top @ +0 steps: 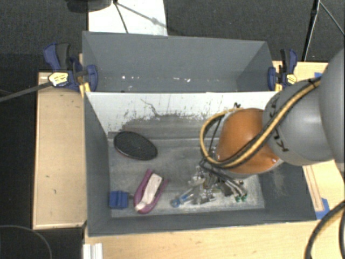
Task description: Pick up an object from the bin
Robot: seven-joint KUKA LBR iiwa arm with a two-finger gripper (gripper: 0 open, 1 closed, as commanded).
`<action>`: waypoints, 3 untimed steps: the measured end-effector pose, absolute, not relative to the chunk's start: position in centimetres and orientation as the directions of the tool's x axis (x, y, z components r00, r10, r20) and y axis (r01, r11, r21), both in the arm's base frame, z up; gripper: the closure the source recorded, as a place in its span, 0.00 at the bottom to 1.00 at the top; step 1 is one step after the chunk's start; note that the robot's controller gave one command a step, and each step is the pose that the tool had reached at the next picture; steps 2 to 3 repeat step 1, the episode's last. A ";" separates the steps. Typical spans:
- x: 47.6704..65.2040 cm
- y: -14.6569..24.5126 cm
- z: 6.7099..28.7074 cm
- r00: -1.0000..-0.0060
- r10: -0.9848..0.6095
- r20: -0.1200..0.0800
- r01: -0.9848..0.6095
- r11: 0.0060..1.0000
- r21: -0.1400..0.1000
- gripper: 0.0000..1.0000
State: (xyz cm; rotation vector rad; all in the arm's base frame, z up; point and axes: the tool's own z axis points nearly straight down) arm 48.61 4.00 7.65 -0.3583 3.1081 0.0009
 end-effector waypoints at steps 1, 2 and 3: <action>48.7 4.0 12.2 -0.974 -0.228 -0.006 -0.228 0.974 -0.001 1.00; 48.7 4.0 12.2 -0.974 -0.228 -0.006 -0.228 0.974 -0.001 1.00; 48.7 4.0 12.2 -0.974 -0.228 -0.006 -0.228 0.974 -0.001 1.00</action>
Offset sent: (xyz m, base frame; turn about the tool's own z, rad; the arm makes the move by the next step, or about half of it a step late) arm 0.0000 -0.0001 0.0432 0.0000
